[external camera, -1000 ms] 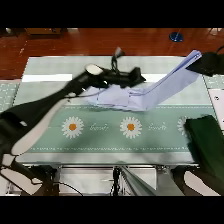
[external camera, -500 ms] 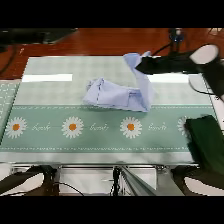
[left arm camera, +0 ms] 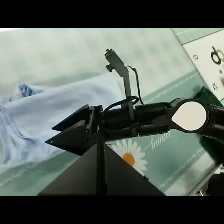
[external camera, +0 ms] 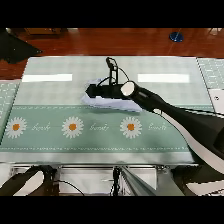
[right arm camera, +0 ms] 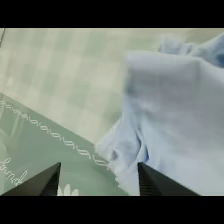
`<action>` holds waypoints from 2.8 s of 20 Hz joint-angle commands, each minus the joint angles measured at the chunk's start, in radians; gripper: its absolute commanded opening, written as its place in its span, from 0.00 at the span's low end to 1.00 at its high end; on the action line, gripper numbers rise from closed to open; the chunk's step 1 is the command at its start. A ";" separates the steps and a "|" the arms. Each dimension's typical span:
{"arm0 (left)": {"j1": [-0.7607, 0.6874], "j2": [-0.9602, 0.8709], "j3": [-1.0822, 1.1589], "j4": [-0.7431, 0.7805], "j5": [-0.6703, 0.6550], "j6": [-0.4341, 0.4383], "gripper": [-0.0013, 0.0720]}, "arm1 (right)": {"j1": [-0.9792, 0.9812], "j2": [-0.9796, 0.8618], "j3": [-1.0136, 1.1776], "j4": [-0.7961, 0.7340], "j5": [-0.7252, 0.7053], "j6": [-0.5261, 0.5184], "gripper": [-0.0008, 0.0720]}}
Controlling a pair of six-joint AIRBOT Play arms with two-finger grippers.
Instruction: Fold the shirts.
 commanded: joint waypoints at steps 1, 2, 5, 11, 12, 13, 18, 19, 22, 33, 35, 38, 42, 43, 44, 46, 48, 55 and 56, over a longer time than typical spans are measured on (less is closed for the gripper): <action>0.006 0.011 -0.100 0.024 -0.025 0.002 0.04 | 0.020 0.022 0.001 0.072 -0.002 -0.061 0.75; 0.006 0.011 -0.151 0.024 -0.025 0.007 0.04 | -0.010 0.058 0.001 0.067 0.010 -0.064 0.75; 0.007 0.011 -0.305 0.024 -0.016 0.057 0.04 | -0.180 0.222 0.001 -0.066 0.126 -0.065 0.74; 0.007 0.005 -0.503 0.099 0.069 0.084 0.44 | -0.674 0.426 -0.005 -0.988 0.764 0.225 0.67; 0.007 0.000 -0.512 0.118 0.070 0.081 0.70 | -0.751 0.406 -0.026 -0.975 0.845 0.188 0.68; 0.007 -0.006 -0.513 0.138 0.070 0.081 0.76 | -0.812 0.382 -0.059 -0.908 0.883 0.157 0.73; 0.007 -0.014 -0.513 0.159 0.069 0.057 0.75 | -0.883 0.218 -0.267 -0.245 0.715 0.064 0.82; 0.007 -0.014 -0.513 0.159 0.069 0.054 0.75 | -0.851 0.180 -0.277 -0.164 0.673 0.046 0.82; 0.006 -0.014 -0.513 0.158 0.069 0.053 0.74 | -0.711 0.073 -0.276 0.049 0.568 -0.001 0.81; 0.006 0.005 -0.513 0.157 0.016 -0.009 0.73 | -0.597 0.047 -0.124 0.127 0.675 -0.051 0.05; 0.006 0.005 -0.513 0.157 0.016 -0.008 0.73 | -0.663 0.148 -0.065 0.082 0.755 -0.051 0.05; 0.006 0.004 -0.513 0.157 0.016 -0.004 0.63 | -0.804 0.331 0.006 -0.068 0.826 0.053 0.05; 0.006 0.004 -0.513 0.157 0.016 0.007 0.63 | -1.085 0.520 0.056 -0.186 0.982 0.149 0.05; 0.006 0.004 -0.513 0.157 0.016 0.012 0.63 | -1.167 0.557 0.056 -0.190 1.020 0.154 0.05; 0.006 0.004 -0.513 0.157 0.016 0.022 0.63 | -1.250 0.589 0.056 -0.205 1.056 0.157 0.05; 0.006 0.004 -0.513 0.157 0.016 0.022 0.63 | -1.398 0.634 0.056 -0.292 1.119 0.177 0.05; 0.007 0.004 -0.513 0.158 0.016 0.037 0.63 | -1.544 0.655 0.056 -0.417 1.192 0.192 0.05; 0.007 0.004 -0.513 0.158 0.027 0.083 0.63 | -1.843 0.657 0.056 -0.904 1.443 0.179 0.05; 0.007 0.004 -0.513 0.158 0.027 0.085 0.63 | -1.863 0.657 0.056 -0.944 1.446 0.182 0.05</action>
